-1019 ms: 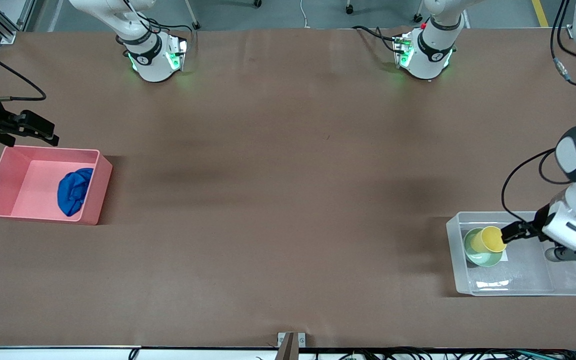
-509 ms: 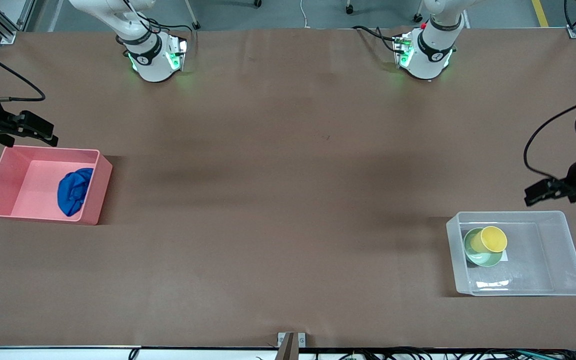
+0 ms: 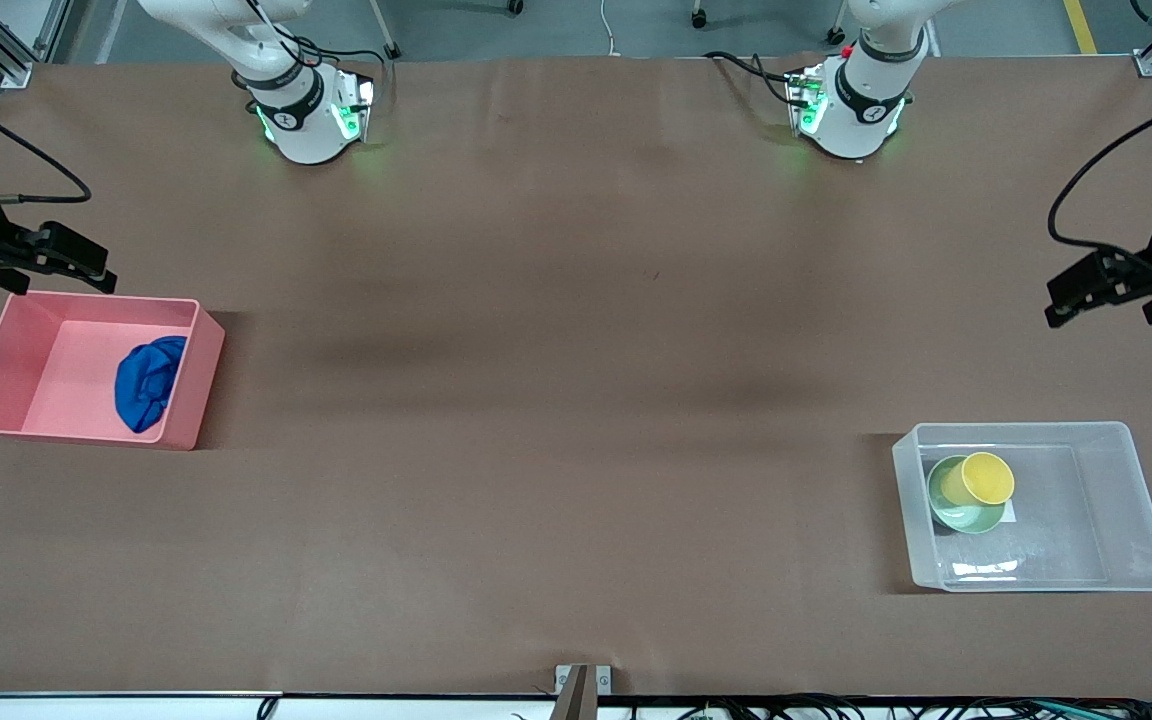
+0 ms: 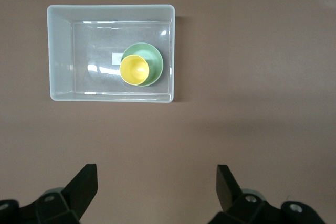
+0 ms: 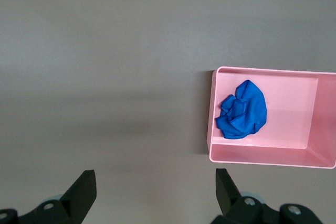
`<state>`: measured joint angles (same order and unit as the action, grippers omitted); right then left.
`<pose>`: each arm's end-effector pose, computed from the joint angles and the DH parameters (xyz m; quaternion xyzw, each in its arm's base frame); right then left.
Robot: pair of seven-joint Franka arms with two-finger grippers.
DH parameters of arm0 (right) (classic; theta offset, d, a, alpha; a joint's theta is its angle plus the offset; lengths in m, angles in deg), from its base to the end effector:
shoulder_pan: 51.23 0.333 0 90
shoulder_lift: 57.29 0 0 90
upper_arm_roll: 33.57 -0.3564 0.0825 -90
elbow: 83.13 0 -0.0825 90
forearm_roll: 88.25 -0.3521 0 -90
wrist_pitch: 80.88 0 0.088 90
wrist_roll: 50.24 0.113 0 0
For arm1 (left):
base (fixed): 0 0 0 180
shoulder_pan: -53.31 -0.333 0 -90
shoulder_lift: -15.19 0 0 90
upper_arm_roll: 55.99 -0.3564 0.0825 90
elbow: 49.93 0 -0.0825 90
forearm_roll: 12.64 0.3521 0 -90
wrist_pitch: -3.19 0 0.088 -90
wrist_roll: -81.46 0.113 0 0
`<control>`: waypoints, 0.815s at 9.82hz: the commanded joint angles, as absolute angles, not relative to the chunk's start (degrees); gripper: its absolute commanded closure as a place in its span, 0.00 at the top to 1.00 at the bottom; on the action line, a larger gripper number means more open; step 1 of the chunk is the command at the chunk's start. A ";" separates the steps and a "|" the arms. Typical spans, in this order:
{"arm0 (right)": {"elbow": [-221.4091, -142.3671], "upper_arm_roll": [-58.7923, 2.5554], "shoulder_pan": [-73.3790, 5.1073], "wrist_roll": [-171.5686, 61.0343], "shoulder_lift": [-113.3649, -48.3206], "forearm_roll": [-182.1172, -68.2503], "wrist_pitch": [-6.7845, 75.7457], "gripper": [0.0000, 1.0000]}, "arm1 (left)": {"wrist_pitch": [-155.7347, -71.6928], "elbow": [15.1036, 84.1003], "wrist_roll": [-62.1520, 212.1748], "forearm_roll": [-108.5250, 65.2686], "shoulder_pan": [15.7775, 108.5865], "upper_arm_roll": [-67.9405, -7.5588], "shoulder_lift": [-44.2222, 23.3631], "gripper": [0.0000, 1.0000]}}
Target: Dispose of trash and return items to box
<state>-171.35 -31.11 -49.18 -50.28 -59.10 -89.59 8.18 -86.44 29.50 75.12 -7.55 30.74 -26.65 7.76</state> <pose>0.5319 -0.0007 0.6545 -0.9999 0.0031 0.0084 0.0110 0.5626 -0.0326 0.6772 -0.9994 -0.0008 -0.0335 0.0090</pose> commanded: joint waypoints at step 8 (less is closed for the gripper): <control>-171.46 -31.11 -49.30 -50.06 -58.87 -90.01 7.89 1.00 | -85.76 41.74 75.75 -12.20 50.50 -47.28 17.57 1.00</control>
<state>-171.36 -31.07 -49.18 -50.28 -59.13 -89.59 8.12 -85.47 39.24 75.13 -11.19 50.04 -46.52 17.03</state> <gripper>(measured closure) 0.000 0.000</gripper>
